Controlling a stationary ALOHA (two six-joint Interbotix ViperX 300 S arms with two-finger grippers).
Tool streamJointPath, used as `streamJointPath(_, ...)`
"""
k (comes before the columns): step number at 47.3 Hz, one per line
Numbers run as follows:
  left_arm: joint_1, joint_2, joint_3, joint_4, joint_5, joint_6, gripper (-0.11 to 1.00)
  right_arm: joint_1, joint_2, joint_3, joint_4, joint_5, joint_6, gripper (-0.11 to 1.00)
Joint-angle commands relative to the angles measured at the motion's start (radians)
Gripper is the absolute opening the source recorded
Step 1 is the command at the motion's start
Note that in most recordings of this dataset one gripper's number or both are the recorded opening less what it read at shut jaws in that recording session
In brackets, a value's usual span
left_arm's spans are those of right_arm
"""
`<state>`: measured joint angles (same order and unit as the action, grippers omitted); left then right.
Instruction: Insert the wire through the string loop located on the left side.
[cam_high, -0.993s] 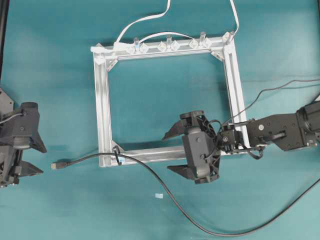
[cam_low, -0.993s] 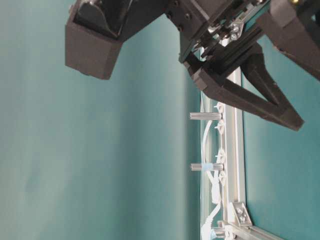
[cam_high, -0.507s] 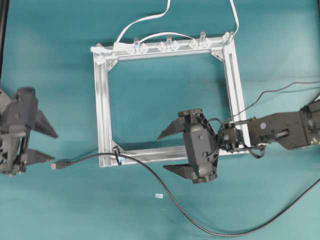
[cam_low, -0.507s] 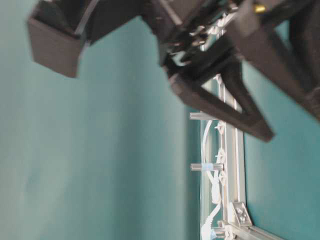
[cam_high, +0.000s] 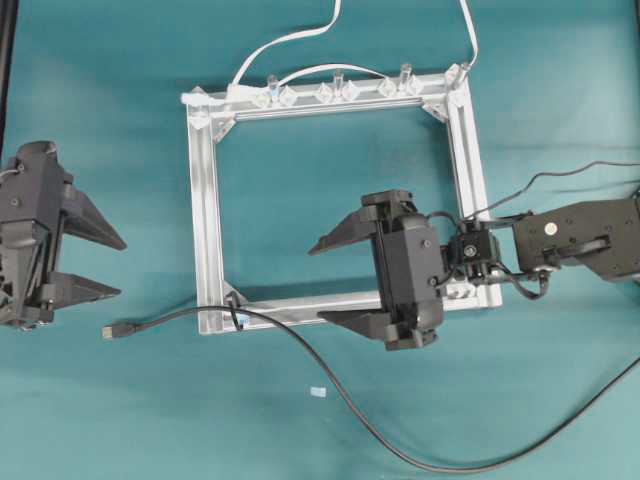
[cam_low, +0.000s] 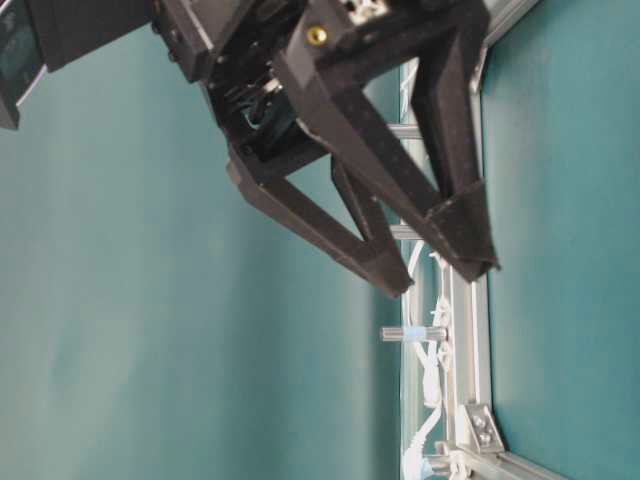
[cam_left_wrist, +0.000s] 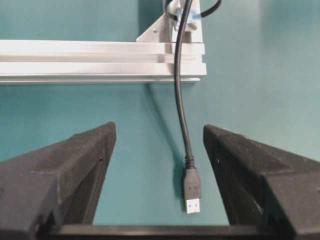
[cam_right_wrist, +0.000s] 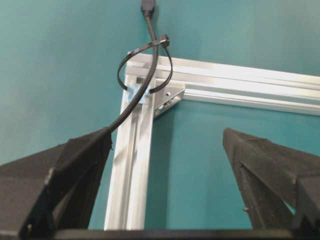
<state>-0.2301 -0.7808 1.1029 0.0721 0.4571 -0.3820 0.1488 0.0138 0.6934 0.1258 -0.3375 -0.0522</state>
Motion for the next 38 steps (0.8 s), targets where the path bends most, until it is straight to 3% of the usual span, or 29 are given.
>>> streamJointPath(1, 0.005, 0.0, -0.023, 0.005, -0.006, 0.009, 0.75, -0.002, -0.029, -0.02, -0.002, -0.003, -0.002, 0.95)
streamJointPath(38, 0.031, -0.08, 0.023, 0.005, -0.012, 0.009, 0.74, -0.023, -0.029, -0.02, -0.002, -0.003, -0.002, 0.95)
